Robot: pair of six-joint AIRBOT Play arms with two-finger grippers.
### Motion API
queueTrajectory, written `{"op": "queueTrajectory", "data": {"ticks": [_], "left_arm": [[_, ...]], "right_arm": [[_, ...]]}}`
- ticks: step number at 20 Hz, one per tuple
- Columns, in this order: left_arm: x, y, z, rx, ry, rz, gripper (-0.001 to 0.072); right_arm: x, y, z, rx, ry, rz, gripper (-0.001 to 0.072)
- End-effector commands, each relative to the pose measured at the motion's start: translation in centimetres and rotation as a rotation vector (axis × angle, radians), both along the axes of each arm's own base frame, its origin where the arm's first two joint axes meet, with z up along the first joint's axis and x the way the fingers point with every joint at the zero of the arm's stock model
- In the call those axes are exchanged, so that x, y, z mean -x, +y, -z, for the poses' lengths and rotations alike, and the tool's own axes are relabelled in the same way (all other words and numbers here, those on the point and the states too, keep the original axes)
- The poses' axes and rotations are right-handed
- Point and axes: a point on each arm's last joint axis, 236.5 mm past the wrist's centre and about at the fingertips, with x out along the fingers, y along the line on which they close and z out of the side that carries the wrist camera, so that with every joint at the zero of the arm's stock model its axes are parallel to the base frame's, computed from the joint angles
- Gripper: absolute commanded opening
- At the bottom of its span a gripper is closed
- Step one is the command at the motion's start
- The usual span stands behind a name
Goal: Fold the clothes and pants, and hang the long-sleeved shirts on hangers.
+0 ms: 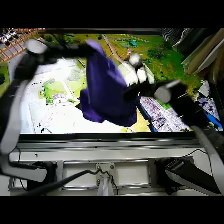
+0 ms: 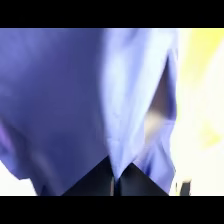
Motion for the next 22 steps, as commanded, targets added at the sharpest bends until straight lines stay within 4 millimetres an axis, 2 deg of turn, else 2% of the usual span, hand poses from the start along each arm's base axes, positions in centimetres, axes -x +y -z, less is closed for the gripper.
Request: {"op": "queueTrajectory", "data": {"ticks": [1, 3, 4, 6, 8, 10, 12, 13, 15, 17, 18, 20, 22], "left_arm": [[3.7, 5.9, -17.1, 0.032, -0.47, -0.233, 0.0004], [8.5, 7.8, -24.2, 0.016, -0.688, -0.302, 0.0004], [11.1, 8.4, -26.8, 0.008, -0.772, -0.318, 0.0004], [16.2, 9.5, -31.0, 0.002, -0.906, -0.339, 0.0004], [20.9, 10.4, -33.8, -0.007, -1.002, -0.353, 0.0004], [24.9, 11.2, -35.4, -0.06, -1.091, -0.37, 0.0004], [27.7, 11.7, -36.2, -0.108, -1.15, -0.381, 0.0004], [28.4, 11.7, -36.2, -0.131, -1.165, -0.38, 0.0004], [28.0, 11.1, -35.2, -0.178, -1.153, -0.347, 0.0004], [25.8, 9.3, -32.5, -0.226, -1.082, -0.256, 0.0005], [24.1, 8.3, -30.6, -0.248, -1.027, -0.204, 0.0005], [19.6, 6.2, -25.4, -0.276, -0.863, -0.098, 0.0004], [14.4, 4.3, -18.6, -0.316, -0.666, -0.005, 0.0004]], "right_arm": [[-2.6, 0.0, -16.5, -0.073, -0.389, -0.019, 0.0022], [-0.4, 0.8, -23.3, -0.138, -0.492, -0.052, 0.0023], [1.1, 1.1, -25.9, -0.161, -0.522, -0.076, 0.0023], [4.4, 2.0, -29.3, -0.201, -0.544, -0.136, 0.0023], [8.4, 3.4, -30.9, -0.247, -0.506, -0.232, 0.0023], [12.3, 4.6, -31.3, -0.288, -0.447, -0.337, 0.0023], [15.4, 5.2, -31.5, -0.327, -0.405, -0.407, 0.0023], [16.3, 5.1, -31.5, -0.351, -0.37, -0.407, 0.0023], [16.9, 4.5, -30.6, -0.369, -0.283, -0.364, 0.0024], [15.7, 3.3, -27.9, -0.29, -0.208, -0.286, 0.0024], [14.7, 2.6, -25.8, -0.231, -0.17, -0.242, 0.0024], [12.4, 1.7, -21.3, -0.115, -0.102, -0.17, 0.0023], [9.9, 0.8, -15.8, -0.038, 0.007, -0.095, 0.0023]]}}
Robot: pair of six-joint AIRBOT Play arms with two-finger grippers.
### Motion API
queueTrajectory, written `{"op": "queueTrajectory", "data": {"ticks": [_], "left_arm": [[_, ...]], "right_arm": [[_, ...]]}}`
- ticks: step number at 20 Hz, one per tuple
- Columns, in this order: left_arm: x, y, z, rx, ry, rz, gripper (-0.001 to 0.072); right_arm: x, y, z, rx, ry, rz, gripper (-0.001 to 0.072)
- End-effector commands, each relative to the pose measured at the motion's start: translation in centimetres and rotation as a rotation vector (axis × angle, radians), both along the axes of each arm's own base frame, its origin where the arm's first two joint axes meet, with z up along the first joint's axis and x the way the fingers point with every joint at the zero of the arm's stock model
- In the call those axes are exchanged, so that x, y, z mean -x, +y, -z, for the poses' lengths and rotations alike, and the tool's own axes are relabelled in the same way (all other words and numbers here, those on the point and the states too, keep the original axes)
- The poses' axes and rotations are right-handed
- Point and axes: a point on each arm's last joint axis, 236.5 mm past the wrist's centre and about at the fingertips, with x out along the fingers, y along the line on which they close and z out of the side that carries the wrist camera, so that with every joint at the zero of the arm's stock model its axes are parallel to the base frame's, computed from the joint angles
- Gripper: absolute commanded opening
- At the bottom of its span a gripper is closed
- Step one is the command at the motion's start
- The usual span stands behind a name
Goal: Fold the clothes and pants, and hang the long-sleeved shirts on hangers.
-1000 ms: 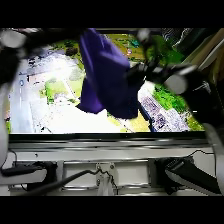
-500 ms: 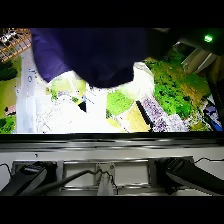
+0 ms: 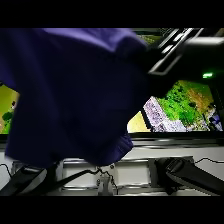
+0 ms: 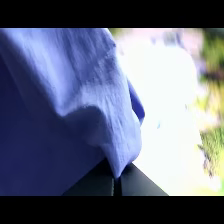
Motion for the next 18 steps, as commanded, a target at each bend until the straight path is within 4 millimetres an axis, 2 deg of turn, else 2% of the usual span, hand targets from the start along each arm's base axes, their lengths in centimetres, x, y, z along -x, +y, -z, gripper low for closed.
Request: {"op": "queueTrajectory", "data": {"ticks": [1, 3, 5, 6, 7, 8, 9, 10, 11, 12, 13, 14, 15, 16, 18], "left_arm": [[-7.6, -3.1, 12.0, -0.119, 0.348, 0.079, 0.0004], [-12.7, -4.0, 20.8, -0.192, 0.523, 0.059, 0.0004], [-16.8, -4.7, 30.1, -0.263, 0.677, 0.04, 0.0004], [-18.4, -5.0, 34.4, -0.273, 0.75, 0.036, 0.0004], [-19.7, -5.7, 38.5, -0.273, 0.818, 0.036, 0.0004], [-20.8, -5.9, 41.8, -0.248, 0.885, 0.016, 0.0004], [-21.6, -6.2, 43.9, -0.195, 0.948, -0.016, 0.0004], [-22.5, -6.0, 45.1, -0.119, 1.006, -0.062, 0.0004], [-23.4, -5.7, 45.3, -0.047, 1.031, -0.105, 0.0004], [-24.3, -5.3, 44.7, 0.021, 1.031, -0.145, 0.0005], [-25.4, -4.5, 43.7, 0.085, 1.01, -0.185, 0.0008], [-26.0, -3.6, 42.6, 0.132, 0.995, -0.213, 0.0113], [-26.2, -2.8, 41.8, 0.157, 0.992, -0.226, 0.0422], [-26.1, -1.9, 41.0, 0.182, 1.007, -0.233, 0.0571], [-24.7, -0.1, 40.5, 0.168, 1.071, -0.214, 0.0557]], "right_arm": [[-3.5, -2.5, 9.7, 0.162, 0.202, 0.155, 0.0023], [-5.5, -3.9, 17.3, 0.241, 0.328, 0.221, 0.0022], [-7.9, -5.9, 25.1, 0.272, 0.411, 0.307, 0.002], [-10.1, -7.3, 28.3, 0.257, 0.414, 0.37, 0.002], [-13.2, -8.9, 30.0, 0.215, 0.386, 0.444, 0.0023], [-17.3, -11.0, 30.3, 0.139, 0.327, 0.539, 0.0032], [-21.1, -12.8, 29.2, 0.053, 0.255, 0.614, 0.021], [-24.1, -14.6, 27.1, -0.054, 0.209, 0.696, 0.0501], [-25.7, -16.3, 24.6, -0.151, 0.199, 0.759, 0.0562], [-26.1, -17.4, 22.5, -0.194, 0.197, 0.783, 0.0556], [-25.6, -18.4, 21.1, -0.18, 0.206, 0.789, 0.047], [-24.4, -19.1, 20.9, -0.126, 0.23, 0.774, 0.0386], [-22.6, -19.2, 21.6, -0.054, 0.277, 0.737, 0.0383], [-20.1, -19.2, 23.4, 0.037, 0.363, 0.69, 0.0383], [-14.6, -18.6, 28.0, 0.175, 0.576, 0.6, 0.0383]]}}
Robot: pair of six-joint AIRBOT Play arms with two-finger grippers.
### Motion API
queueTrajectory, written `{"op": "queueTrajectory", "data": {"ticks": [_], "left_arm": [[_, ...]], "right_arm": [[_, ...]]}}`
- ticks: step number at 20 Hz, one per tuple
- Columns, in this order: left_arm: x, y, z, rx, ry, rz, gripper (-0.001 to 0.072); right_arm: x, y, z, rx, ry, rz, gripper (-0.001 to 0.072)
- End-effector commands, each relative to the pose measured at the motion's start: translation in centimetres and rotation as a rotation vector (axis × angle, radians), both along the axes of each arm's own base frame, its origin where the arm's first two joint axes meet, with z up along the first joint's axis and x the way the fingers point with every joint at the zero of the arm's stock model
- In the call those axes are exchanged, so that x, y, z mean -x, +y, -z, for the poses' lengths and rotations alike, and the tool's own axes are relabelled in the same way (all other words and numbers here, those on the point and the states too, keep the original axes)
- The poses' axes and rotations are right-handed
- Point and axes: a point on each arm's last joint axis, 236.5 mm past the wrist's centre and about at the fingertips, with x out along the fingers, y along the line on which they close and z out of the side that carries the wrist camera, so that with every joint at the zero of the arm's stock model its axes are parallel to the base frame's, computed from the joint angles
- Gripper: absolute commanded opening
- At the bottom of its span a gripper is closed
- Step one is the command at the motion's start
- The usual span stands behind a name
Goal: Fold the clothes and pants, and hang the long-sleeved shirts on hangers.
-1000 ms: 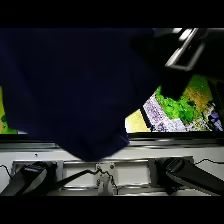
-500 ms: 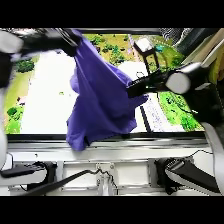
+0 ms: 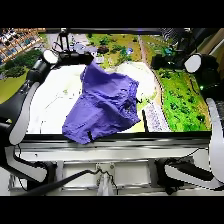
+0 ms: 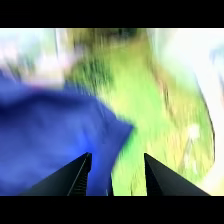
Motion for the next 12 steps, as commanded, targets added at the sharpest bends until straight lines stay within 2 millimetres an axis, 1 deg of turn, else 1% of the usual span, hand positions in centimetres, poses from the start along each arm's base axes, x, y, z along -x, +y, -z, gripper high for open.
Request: {"op": "queueTrajectory", "data": {"ticks": [1, 2, 3, 4, 5, 6, 7, 9, 10, 11, 12], "left_arm": [[2.0, 3.0, -0.4, 0.041, 0.127, -0.005, 0.0426], [4.0, 3.9, 0.2, 0.025, 0.207, 0.044, 0.0317], [6.1, 4.6, 0.9, 0.016, 0.286, 0.089, 0.0308], [8.1, 5.1, 1.5, 0.012, 0.353, 0.123, 0.021], [9.7, 5.6, 1.9, 0.013, 0.389, 0.13, 0.0185], [11.0, 6.0, 2.0, 0.015, 0.405, 0.119, 0.0185], [12.4, 6.4, 2.2, 0.018, 0.416, 0.108, 0.0185], [15.4, 7.1, 3.1, -0.002, 0.449, 0.097, 0.0186], [17.0, 7.8, 4.0, -0.04, 0.469, 0.088, 0.0186], [18.5, 9.0, 5.1, -0.084, 0.501, 0.058, 0.0186], [20.1, 10.4, 6.3, -0.128, 0.534, 0.02, 0.0187]], "right_arm": [[8.2, -0.2, 5.8, 0.046, 0.337, -0.131, 0.0383], [10.0, 0.8, 7.5, 0.008, 0.387, -0.162, 0.0383], [11.5, 2.0, 9.2, -0.042, 0.419, -0.2, 0.0383], [12.7, 3.4, 10.6, -0.1, 0.435, -0.235, 0.0384], [13.8, 4.9, 12.0, -0.161, 0.449, -0.27, 0.0387], [14.4, 5.7, 13.1, -0.201, 0.447, -0.288, 0.0394], [14.8, 6.2, 14.2, -0.226, 0.443, -0.285, 0.0416], [15.4, 6.4, 15.7, -0.238, 0.441, -0.287, 0.043], [15.7, 6.4, 16.2, -0.236, 0.445, -0.296, 0.0431], [16.1, 6.4, 16.8, -0.229, 0.454, -0.312, 0.0451], [16.3, 6.4, 17.2, -0.224, 0.462, -0.329, 0.0457]]}}
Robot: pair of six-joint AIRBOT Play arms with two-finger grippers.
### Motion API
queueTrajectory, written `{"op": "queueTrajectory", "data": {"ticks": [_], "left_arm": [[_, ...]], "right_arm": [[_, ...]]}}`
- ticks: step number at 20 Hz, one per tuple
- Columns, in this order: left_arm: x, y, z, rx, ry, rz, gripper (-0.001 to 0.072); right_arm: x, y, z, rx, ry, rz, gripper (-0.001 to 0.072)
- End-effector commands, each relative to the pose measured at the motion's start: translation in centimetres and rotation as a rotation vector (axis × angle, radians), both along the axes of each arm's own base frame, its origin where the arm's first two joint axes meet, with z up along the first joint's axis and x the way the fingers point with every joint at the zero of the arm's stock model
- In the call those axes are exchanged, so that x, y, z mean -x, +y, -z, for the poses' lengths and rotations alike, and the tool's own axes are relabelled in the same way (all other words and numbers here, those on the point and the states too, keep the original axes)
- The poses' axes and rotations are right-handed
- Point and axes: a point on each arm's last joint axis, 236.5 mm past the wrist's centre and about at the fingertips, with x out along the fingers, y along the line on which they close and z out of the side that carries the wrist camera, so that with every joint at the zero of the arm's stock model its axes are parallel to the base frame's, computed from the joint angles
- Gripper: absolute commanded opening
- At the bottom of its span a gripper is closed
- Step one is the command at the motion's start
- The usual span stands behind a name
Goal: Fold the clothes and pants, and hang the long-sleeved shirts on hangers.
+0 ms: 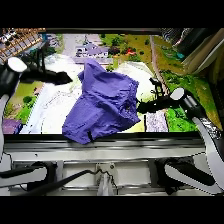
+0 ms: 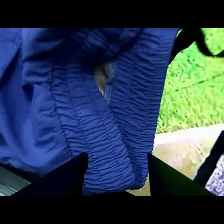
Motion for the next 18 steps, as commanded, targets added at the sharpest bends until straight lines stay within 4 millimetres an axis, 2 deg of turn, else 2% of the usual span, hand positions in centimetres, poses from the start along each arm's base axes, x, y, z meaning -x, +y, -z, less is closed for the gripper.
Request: {"op": "queueTrajectory", "data": {"ticks": [1, 2, 5, 7, 10, 11, 13, 14, 15, 16, 17, 18], "left_arm": [[6.0, 3.7, 3.5, -0.135, 0.114, -0.054, 0.0198], [7.3, 4.3, 4.1, -0.143, 0.135, -0.074, 0.0225], [9.6, 4.9, 4.6, -0.141, 0.155, -0.1, 0.0225], [10.3, 4.9, 4.7, -0.137, 0.162, -0.111, 0.0225], [10.3, 4.9, 4.8, -0.132, 0.171, -0.126, 0.0225], [10.3, 4.8, 4.8, -0.132, 0.172, -0.125, 0.0225], [10.3, 4.9, 4.8, -0.132, 0.172, -0.125, 0.0225], [10.3, 4.9, 4.8, -0.133, 0.172, -0.126, 0.0225], [10.3, 5.0, 4.8, -0.131, 0.174, -0.132, 0.0224], [10.3, 5.3, 4.9, -0.133, 0.177, -0.141, 0.0224], [10.3, 5.9, 5.0, -0.149, 0.18, -0.151, 0.0225], [10.4, 6.9, 5.3, -0.173, 0.19, -0.17, 0.0225]], "right_arm": [[1.2, 0.7, 2.0, -0.03, 0.014, -0.047, 0.0462], [1.2, 0.8, 2.3, -0.035, 0.019, -0.051, 0.0467], [1.3, 1.1, 3.8, -0.048, 0.059, -0.049, 0.0467], [1.7, 2.1, 4.0, -0.1, 0.089, -0.056, 0.0466], [1.8, 3.9, 3.0, -0.196, 0.105, -0.05, 0.0462], [1.8, 4.0, 2.9, -0.201, 0.109, -0.049, 0.044], [2.3, 4.2, 2.7, -0.212, 0.129, -0.06, 0.0332], [2.9, 4.4, 2.5, -0.227, 0.149, -0.072, 0.0324], [3.5, 4.6, 2.3, -0.24, 0.172, -0.086, 0.0281], [4.0, 4.8, 2.0, -0.253, 0.191, -0.098, 0.0183], [4.3, 5.0, 1.8, -0.264, 0.203, -0.104, 0.0151], [4.6, 5.2, 1.7, -0.273, 0.212, -0.11, 0.015]]}}
